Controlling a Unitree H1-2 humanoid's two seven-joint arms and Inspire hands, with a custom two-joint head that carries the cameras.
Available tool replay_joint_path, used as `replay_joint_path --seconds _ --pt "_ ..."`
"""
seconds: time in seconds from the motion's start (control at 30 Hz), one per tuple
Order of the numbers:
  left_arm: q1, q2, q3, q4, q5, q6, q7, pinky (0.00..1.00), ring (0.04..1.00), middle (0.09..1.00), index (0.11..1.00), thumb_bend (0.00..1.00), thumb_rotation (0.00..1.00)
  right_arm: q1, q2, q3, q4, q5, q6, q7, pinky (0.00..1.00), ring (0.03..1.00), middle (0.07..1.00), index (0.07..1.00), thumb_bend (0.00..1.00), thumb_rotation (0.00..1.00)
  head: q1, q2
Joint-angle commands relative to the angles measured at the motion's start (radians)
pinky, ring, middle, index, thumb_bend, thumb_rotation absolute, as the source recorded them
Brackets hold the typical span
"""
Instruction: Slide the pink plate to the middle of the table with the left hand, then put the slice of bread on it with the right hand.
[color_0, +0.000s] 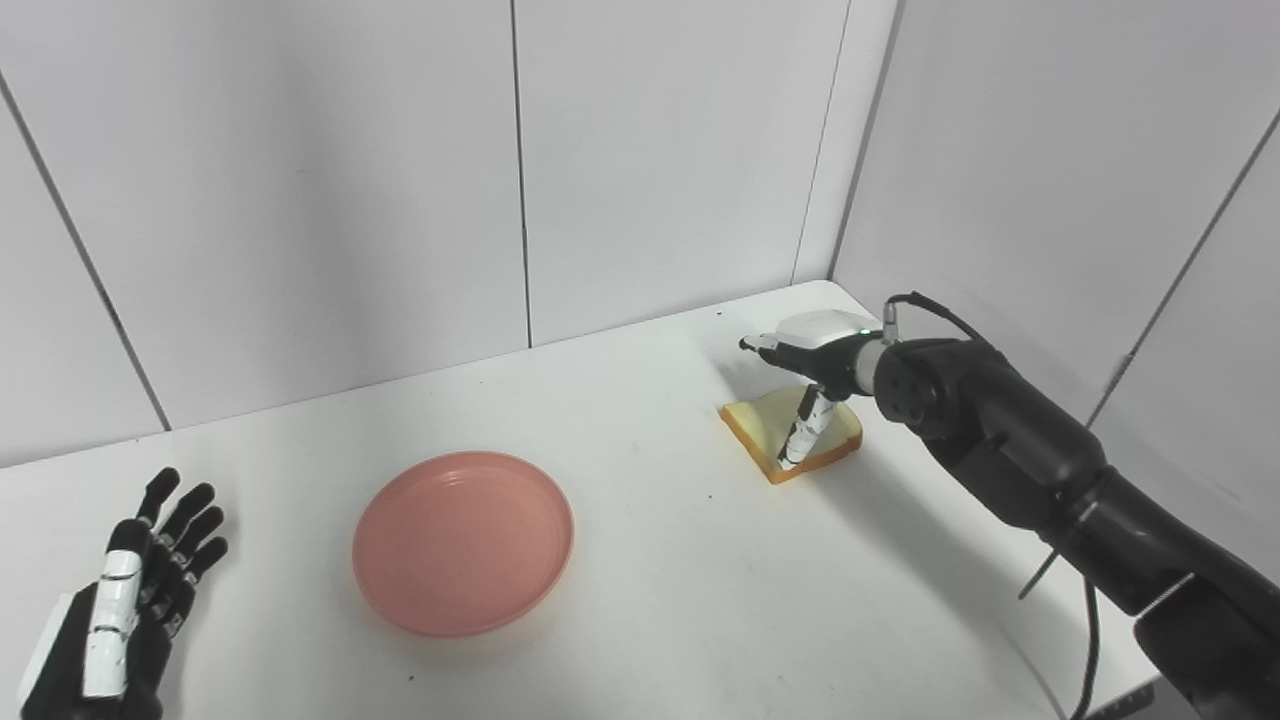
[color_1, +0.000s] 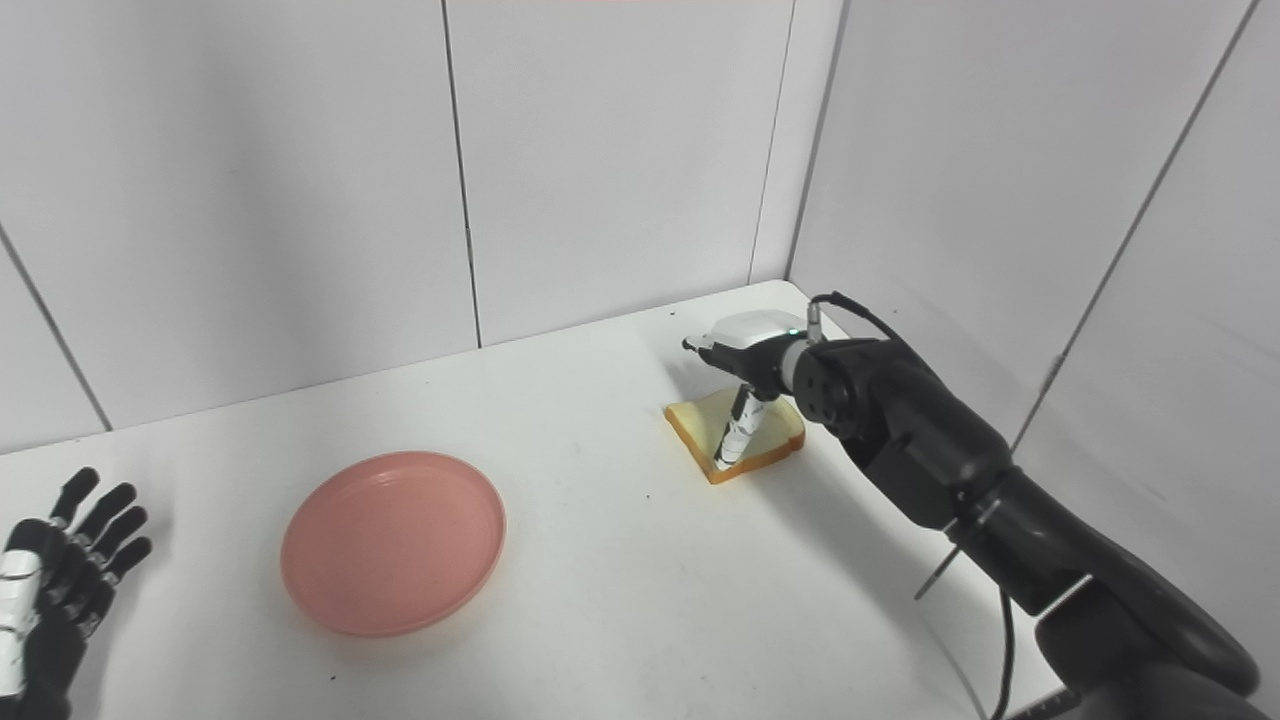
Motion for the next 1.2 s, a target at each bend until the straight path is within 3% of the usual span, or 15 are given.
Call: replay_joint_path --seconds 0.0,0.17,0.3,0.6,0.83,0.93,1.03,1.1,1.17 --pt "-0.022 0.004 0.008 -0.042 -0.02 -0.005 -0.008 0.93 0.947 0.944 0.957 0.67 1.0 -0.048 -0.033 0.0 0.007 -0.018 -0.055 -0.023 0.92 1.0 1.0 1.0 1.0 0.28 0.001 0.002" --pt "-0.021 0.002 0.008 -0.051 -0.018 0.003 -0.004 0.93 0.943 0.942 0.958 0.67 1.0 -0.071 -0.025 0.028 0.068 -0.038 -0.07 -0.012 0.89 0.993 1.0 1.0 1.0 0.25 0.004 0.009" --pt "-0.019 0.006 0.005 -0.061 -0.013 0.015 -0.003 0.93 0.946 0.947 0.962 0.68 1.0 -0.083 -0.023 0.048 0.108 -0.043 -0.089 -0.011 0.95 1.0 1.0 1.0 1.0 0.24 0.005 0.012" --pt "-0.016 0.005 0.004 -0.065 -0.012 0.01 -0.002 0.94 0.95 0.952 0.967 0.68 1.0 -0.106 -0.005 0.082 0.157 -0.053 -0.076 0.016 0.94 1.0 1.0 1.0 1.0 0.24 0.008 0.02" --pt "-0.015 0.001 0.005 -0.079 -0.013 0.03 0.004 0.93 0.94 0.945 0.958 0.67 1.0 -0.124 0.004 0.118 0.208 -0.084 -0.087 0.011 0.81 0.949 0.997 0.998 1.0 0.23 0.008 0.024" --pt "-0.015 0.0 0.004 -0.082 -0.011 0.028 0.004 0.93 0.94 0.945 0.958 0.67 1.0 -0.119 0.014 0.125 0.219 -0.1 -0.091 -0.023 0.56 0.725 0.811 0.922 1.0 0.18 0.008 0.024" --pt "-0.016 0.001 0.004 -0.082 -0.016 0.03 -0.001 0.93 0.945 0.95 0.964 0.67 1.0 -0.102 0.033 0.097 0.231 -0.065 -0.111 -0.086 0.51 0.662 0.745 0.848 0.95 0.11 0.013 0.026" --pt "-0.015 0.003 0.003 -0.082 -0.013 0.028 -0.002 0.93 0.946 0.952 0.966 0.66 1.0 -0.088 0.044 0.075 0.247 -0.032 -0.143 -0.137 0.57 0.691 0.744 0.793 0.9 0.03 0.015 0.027" --pt "-0.015 0.005 0.001 -0.081 -0.01 0.024 -0.004 0.93 0.947 0.953 0.967 0.66 1.0 -0.073 0.06 0.049 0.271 -0.006 -0.181 -0.207 0.57 0.636 0.675 0.684 0.81 0.01 0.015 0.027"
